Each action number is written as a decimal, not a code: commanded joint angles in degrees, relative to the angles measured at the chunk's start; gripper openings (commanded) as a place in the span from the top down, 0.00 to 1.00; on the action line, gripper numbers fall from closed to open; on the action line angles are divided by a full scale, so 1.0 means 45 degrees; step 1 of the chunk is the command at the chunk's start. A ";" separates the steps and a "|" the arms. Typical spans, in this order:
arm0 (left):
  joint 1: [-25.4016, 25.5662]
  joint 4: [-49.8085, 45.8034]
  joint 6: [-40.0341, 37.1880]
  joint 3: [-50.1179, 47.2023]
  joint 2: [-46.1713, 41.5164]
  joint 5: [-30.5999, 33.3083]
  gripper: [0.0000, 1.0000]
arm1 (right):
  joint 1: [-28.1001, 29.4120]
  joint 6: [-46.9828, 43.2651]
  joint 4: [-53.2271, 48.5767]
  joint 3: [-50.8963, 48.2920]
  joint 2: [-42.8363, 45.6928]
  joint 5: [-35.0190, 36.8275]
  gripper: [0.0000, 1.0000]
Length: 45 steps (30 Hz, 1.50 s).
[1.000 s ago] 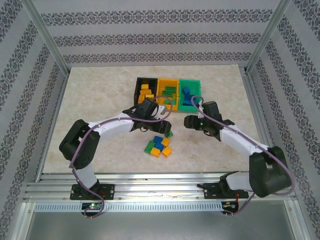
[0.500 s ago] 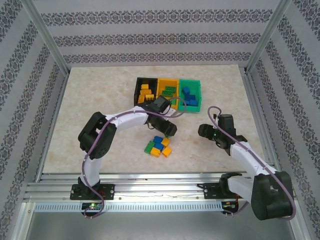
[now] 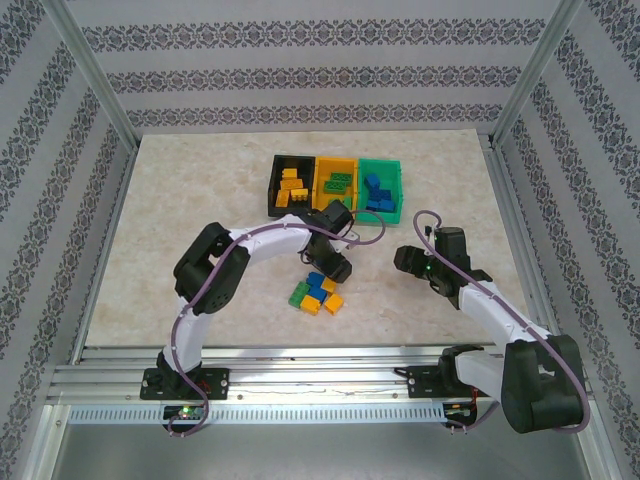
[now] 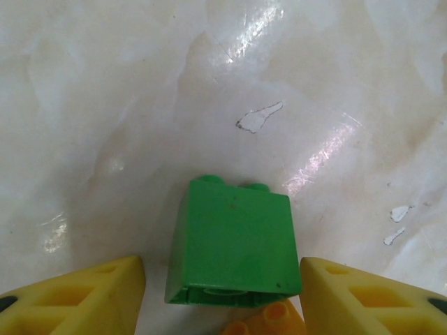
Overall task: Sort the legos into containers by color
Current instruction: Pick up the lego from the center of the table, then place the lego in the container.
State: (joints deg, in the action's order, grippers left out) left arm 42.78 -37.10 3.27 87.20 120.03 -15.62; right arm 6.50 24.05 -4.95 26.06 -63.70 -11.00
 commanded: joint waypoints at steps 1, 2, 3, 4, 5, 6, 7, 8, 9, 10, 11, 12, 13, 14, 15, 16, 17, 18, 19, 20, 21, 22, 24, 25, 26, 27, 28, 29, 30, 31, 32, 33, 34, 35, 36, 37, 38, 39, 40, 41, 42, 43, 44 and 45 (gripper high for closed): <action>0.0102 -0.0325 -0.0179 0.0369 0.0412 0.0330 0.42 | -0.0058 0.0172 0.0335 -0.0196 -0.0046 -0.0133 0.34; 0.0111 -0.0255 -0.0160 0.0371 0.0412 0.0383 0.43 | -0.0057 0.0171 0.0343 -0.0195 -0.0070 -0.0132 0.34; 0.0102 -0.0213 -0.0138 0.0373 0.0415 0.0456 0.45 | -0.0058 0.0177 0.0339 -0.0176 -0.0086 -0.0130 0.34; 0.0102 -0.0145 -0.0113 0.0369 0.0399 0.0500 0.47 | -0.0058 0.0179 0.0344 -0.0186 -0.0092 -0.0133 0.34; 0.0102 -0.0082 -0.0102 0.0376 0.0395 0.0523 0.51 | -0.0059 0.0182 0.0360 -0.0184 -0.0110 -0.0137 0.34; 0.0102 -0.0013 -0.0070 0.0371 0.0416 0.0512 0.53 | -0.0058 0.0176 0.0359 -0.0184 -0.0103 -0.0140 0.34; 0.0105 0.0059 0.0006 0.0418 0.0402 0.0473 0.54 | -0.0059 0.0182 0.0397 -0.0205 -0.0106 -0.0136 0.34; 0.0082 0.0124 0.0086 0.0465 0.0431 0.0382 0.56 | -0.0057 0.0181 0.0412 -0.0204 -0.0116 -0.0123 0.34; 0.0082 0.0173 0.0169 0.0510 0.0437 0.0295 0.58 | -0.0053 0.0182 0.0420 -0.0225 -0.0117 -0.0132 0.34; 0.0088 0.0243 0.0266 0.0554 0.0407 0.0197 0.61 | -0.0053 0.0182 0.0424 -0.0210 -0.0138 -0.0132 0.34; 0.0082 0.0311 0.0370 0.0589 0.0383 0.0174 0.63 | -0.0056 0.0178 0.0417 -0.0203 -0.0151 -0.0128 0.34; 0.0065 0.0380 0.0468 0.0599 0.0319 0.0199 0.63 | -0.0058 0.0182 0.0443 -0.0196 -0.0165 -0.0132 0.34; 0.0048 0.0467 0.0584 0.0586 0.0236 0.0240 0.65 | -0.0045 0.0182 0.0442 -0.0201 -0.0180 -0.0136 0.34; 0.0026 0.0570 0.0683 0.0559 0.0132 0.0274 0.67 | -0.0059 0.0182 0.0453 -0.0206 -0.0192 -0.0155 0.34; -0.0009 0.0668 0.0785 0.0499 0.0026 0.0287 0.68 | -0.0058 0.0178 0.0469 -0.0206 -0.0168 -0.0160 0.34; -0.0059 0.0797 0.0885 0.0445 -0.0110 0.0283 0.70 | -0.0063 0.0182 0.0473 -0.0220 -0.0162 -0.0155 0.34; -0.0144 0.0904 0.1012 0.0405 -0.0251 0.0248 0.74 | -0.0058 0.0174 0.0475 -0.0216 -0.0141 -0.0168 0.34; -0.0222 0.1000 0.1127 0.0364 -0.0350 0.0195 0.76 | -0.0056 0.0181 0.0486 -0.0226 -0.0124 -0.0158 0.34; -0.0329 0.1109 0.1241 0.0336 -0.0496 0.0117 0.76 | -0.0058 0.0182 0.0478 -0.0242 -0.0092 -0.0167 0.34; -0.0461 0.1214 0.1418 0.0308 -0.0611 0.0016 0.77 | -0.0058 0.0182 0.0485 -0.0264 -0.0073 -0.0152 0.34; -0.0601 0.1315 0.1530 0.0276 -0.0720 -0.0054 0.78 | -0.0059 0.0182 0.0509 -0.0255 -0.0060 -0.0148 0.34; -0.0773 0.1429 0.1683 0.0256 -0.0821 -0.0177 0.79 | -0.0058 0.0182 0.0500 -0.0264 -0.0065 -0.0135 0.34; -0.1174 0.1721 0.1995 0.0238 -0.0908 -0.0580 0.80 | -0.0063 0.0177 0.0509 -0.0272 -0.0063 -0.0133 0.34; -0.1412 0.1841 0.2157 0.0264 -0.0929 -0.0862 0.80 | -0.0058 0.0182 0.0516 -0.0285 -0.0062 -0.0133 0.34; -0.1640 0.1942 0.2346 0.0360 -0.0931 -0.1112 0.79 | -0.0053 0.0199 0.0535 -0.0284 -0.0046 -0.0118 0.34; -0.1805 0.2018 0.2535 0.0426 -0.0931 -0.1316 0.79 | -0.0058 0.0202 0.0545 -0.0284 -0.0061 -0.0097 0.34; -0.1988 0.2093 0.2671 0.0553 -0.0950 -0.1427 0.79 | -0.0059 0.0202 0.0553 -0.0286 -0.0049 -0.0093 0.34; -0.2176 0.2164 0.2729 0.0702 -0.0949 -0.1484 0.79 | -0.0056 0.0201 0.0565 -0.0294 -0.0059 -0.0084 0.34; -0.2319 0.2228 0.2773 0.0877 -0.0950 -0.1506 0.79 | -0.0059 0.0202 0.0557 -0.0304 -0.0033 -0.0109 0.34; -0.2460 0.2247 0.2855 0.1112 -0.0921 -0.1498 0.79 | -0.0058 0.0199 0.0571 -0.0298 -0.0043 -0.0112 0.34; -0.2629 0.2248 0.2894 0.1399 -0.0860 -0.1529 0.78 | -0.0059 0.0200 0.0580 -0.0303 -0.0043 -0.0113 0.34; -0.2739 0.2246 0.2932 0.1647 -0.0789 -0.1558 0.78 | -0.0059 0.0202 0.0595 -0.0317 -0.0046 -0.0126 0.34; -0.2852 0.2204 0.2965 0.2043 -0.0683 -0.1575 0.78 | -0.0063 0.0186 0.0591 -0.0314 -0.0044 -0.0133 0.34; -0.2962 0.2108 0.2949 0.2486 -0.0542 -0.1544 0.77 | -0.0068 0.0183 0.0603 -0.0323 -0.0049 -0.0131 0.34; -0.3039 0.1995 0.2955 0.2866 -0.0412 -0.1498 0.77 | -0.0059 0.0181 0.0603 -0.0322 -0.0048 -0.0133 0.34; -0.3142 0.1859 0.2918 0.3326 -0.0209 -0.1481 0.76 | -0.0058 0.0182 0.0609 -0.0323 -0.0033 -0.0128 0.34; -0.3211 0.1769 0.2841 0.3776 -0.0006 -0.1418 0.76 | -0.0058 0.0182 0.0597 -0.0323 -0.0037 -0.0133 0.34; -0.3245 0.1701 0.2736 0.4128 0.0202 -0.1310 0.76 | -0.0061 0.0201 0.0631 -0.0340 -0.0009 -0.0114 0.34; -0.3294 0.1556 0.2642 0.4547 0.0475 -0.1012 0.76 | -0.0068 0.0199 0.0631 -0.0343 -0.0005 -0.0090 0.34; -0.3324 0.1259 0.2597 0.5121 0.0813 -0.0777 0.76 | -0.0058 0.0198 0.0622 -0.0343 0.0010 -0.0076 0.34; -0.3371 0.0980 0.2576 0.5649 0.1149 -0.0682 0.73 | -0.0050 0.0201 0.0621 -0.0343 0.0015 -0.0076 0.34; -0.3397 0.0632 0.2555 0.6242 0.1503 -0.0635 0.67 | -0.0069 0.0210 0.0631 -0.0359 0.0033 -0.0069 0.34; -0.3395 0.0285 0.2564 0.6803 0.1869 -0.0540 0.53 | -0.0058 0.0206 0.0630 -0.0362 0.0049 -0.0050 0.34; -0.3403 -0.0006 0.2672 0.7188 0.2138 -0.0433 0.44 | -0.0049 0.0220 0.0621 -0.0372 0.0073 -0.0025 0.34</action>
State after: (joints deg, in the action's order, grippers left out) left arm 28.27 -30.87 15.33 115.90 125.29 -19.44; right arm 6.50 24.12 -3.09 25.30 -64.20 -11.00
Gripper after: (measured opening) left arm 0.513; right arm 0.661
